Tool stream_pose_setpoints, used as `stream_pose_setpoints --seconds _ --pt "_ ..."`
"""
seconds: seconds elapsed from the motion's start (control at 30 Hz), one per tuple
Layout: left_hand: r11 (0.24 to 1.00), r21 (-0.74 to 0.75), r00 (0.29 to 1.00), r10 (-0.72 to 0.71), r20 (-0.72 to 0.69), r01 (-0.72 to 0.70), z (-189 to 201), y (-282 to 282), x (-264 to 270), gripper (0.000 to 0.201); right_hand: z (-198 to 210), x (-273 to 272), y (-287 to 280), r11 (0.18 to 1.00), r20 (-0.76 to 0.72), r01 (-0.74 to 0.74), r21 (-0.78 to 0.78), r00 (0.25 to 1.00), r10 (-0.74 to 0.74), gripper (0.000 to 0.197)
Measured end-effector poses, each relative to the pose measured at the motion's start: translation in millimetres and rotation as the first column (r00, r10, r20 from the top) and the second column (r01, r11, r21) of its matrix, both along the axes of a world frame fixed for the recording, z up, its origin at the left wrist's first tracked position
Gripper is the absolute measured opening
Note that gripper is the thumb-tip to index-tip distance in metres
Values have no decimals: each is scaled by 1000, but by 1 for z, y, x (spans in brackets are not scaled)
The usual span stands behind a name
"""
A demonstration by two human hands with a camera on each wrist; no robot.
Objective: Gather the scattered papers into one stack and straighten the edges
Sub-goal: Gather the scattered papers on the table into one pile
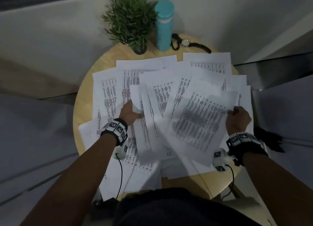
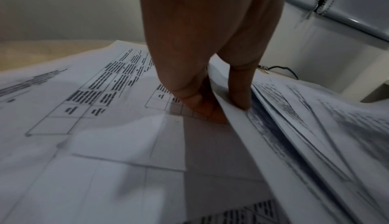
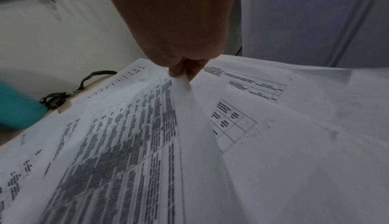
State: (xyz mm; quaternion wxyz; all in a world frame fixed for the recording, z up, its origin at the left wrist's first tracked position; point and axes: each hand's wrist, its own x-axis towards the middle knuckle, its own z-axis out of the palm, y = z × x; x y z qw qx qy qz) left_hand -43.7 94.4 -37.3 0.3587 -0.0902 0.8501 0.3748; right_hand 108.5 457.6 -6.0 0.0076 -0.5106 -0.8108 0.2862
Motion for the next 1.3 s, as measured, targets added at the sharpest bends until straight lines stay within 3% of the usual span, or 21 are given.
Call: stream_pose_setpoints --seconds 0.1,0.2,0.23,0.3,0.37,0.43,0.47,0.57,0.67,0.77,0.83,0.9,0.93,1.0,1.07,1.17,1.23,1.3 --pt "999 29 999 34 -11 -33 -1 -3 6 46 -2 -18 0 996 -29 -72 -52 997 71 26" --pt "961 137 970 236 50 -241 4 3 8 43 -13 -35 1 938 -9 -173 -302 984 178 50" --pt "933 165 947 308 91 -320 8 7 8 53 -19 -40 3 917 4 -203 -343 976 218 58" --pt "859 203 878 432 207 -470 6 15 8 97 -23 -47 -1 901 42 -254 -352 957 287 68" --pt "825 211 847 482 225 -525 2 24 11 98 -20 -56 -12 897 96 -311 -313 929 356 72" --pt "838 175 853 487 190 -517 -16 27 13 98 -18 -63 -26 927 128 -284 -243 938 321 77" --pt "858 151 867 465 179 -491 1 37 15 101 -15 -66 -33 951 132 -217 -222 959 250 82" --pt "899 54 894 423 144 -434 -2 45 14 93 -15 -72 -49 969 157 -15 -247 986 56 97" --pt "906 68 901 403 160 -418 2 40 13 70 -17 -75 -58 962 187 8 -273 981 45 96" --pt "925 79 920 355 168 -372 -7 24 12 53 -11 -75 -58 982 261 100 -158 964 -56 104" --pt "933 105 926 318 205 -343 -11 14 13 63 -12 -71 -54 987 279 73 -146 960 -30 112" --pt "948 104 934 269 233 -299 -10 9 12 80 -19 -68 -52 973 173 4 -229 984 37 111" --pt "948 138 936 247 252 -287 -6 10 11 76 -24 -67 -52 959 102 -22 -281 993 53 107" --pt "943 180 937 226 266 -279 5 13 11 48 -26 -66 -57 930 20 -95 -356 994 110 88" --pt "929 219 929 230 290 -298 11 16 10 37 -26 -65 -66 930 5 -182 -320 981 194 76" --pt "917 216 928 282 242 -335 13 21 9 31 -20 -68 -77 971 69 -129 -201 987 145 92" --pt "906 205 919 326 221 -371 7 22 10 46 -23 -70 -82 950 55 -120 -289 988 141 98" --pt "887 219 903 354 242 -407 4 24 11 60 -27 -72 -87 881 -27 -168 -442 984 174 88"
